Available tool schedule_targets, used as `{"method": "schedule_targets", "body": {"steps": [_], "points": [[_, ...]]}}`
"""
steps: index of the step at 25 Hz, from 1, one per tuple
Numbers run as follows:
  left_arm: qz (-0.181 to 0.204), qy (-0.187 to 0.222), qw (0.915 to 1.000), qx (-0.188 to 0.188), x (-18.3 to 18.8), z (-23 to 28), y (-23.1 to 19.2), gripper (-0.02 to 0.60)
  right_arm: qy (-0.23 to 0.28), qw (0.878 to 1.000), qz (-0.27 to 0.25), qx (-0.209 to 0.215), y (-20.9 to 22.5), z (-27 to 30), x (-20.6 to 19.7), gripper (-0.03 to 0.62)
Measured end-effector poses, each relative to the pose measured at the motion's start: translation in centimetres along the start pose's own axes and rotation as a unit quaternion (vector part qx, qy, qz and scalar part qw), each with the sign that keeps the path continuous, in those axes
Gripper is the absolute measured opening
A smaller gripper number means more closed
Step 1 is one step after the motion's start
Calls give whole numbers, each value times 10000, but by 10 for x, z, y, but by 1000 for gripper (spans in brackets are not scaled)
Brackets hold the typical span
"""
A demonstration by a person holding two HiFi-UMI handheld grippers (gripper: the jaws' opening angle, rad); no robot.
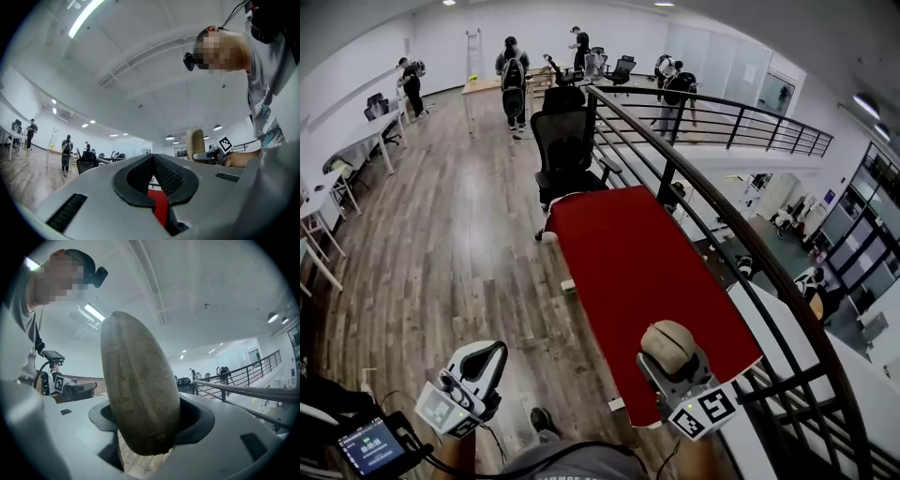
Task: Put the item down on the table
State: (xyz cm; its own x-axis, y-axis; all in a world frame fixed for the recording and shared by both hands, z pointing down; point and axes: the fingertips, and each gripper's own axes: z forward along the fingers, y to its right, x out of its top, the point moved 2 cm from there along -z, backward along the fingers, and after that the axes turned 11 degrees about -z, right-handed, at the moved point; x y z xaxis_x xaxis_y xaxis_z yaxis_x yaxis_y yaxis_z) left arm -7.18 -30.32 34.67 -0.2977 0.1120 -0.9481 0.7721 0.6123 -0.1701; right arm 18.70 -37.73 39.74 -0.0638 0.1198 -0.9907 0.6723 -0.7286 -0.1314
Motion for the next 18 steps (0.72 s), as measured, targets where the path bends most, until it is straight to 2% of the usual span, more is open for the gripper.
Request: {"method": "schedule_targets", "body": {"steps": [3,8,12,18], "points": [[-5,-121,9999,97,-20,-18,-74,2,-25,9999,-6,-168,-1,51,2,281],[-81,-103,9999,-96,-5,-11,-164,2,25,9994,-62,-346,-10,135,10,281],[-125,-69,9997,-200,2,-8,-218,2,-9,9990,-105,-436,-15,186,3,281],[-113,-133,9997,-144,13,-3,-274,2,-89,9989,-91,-458,-16,240,7,281]]}}
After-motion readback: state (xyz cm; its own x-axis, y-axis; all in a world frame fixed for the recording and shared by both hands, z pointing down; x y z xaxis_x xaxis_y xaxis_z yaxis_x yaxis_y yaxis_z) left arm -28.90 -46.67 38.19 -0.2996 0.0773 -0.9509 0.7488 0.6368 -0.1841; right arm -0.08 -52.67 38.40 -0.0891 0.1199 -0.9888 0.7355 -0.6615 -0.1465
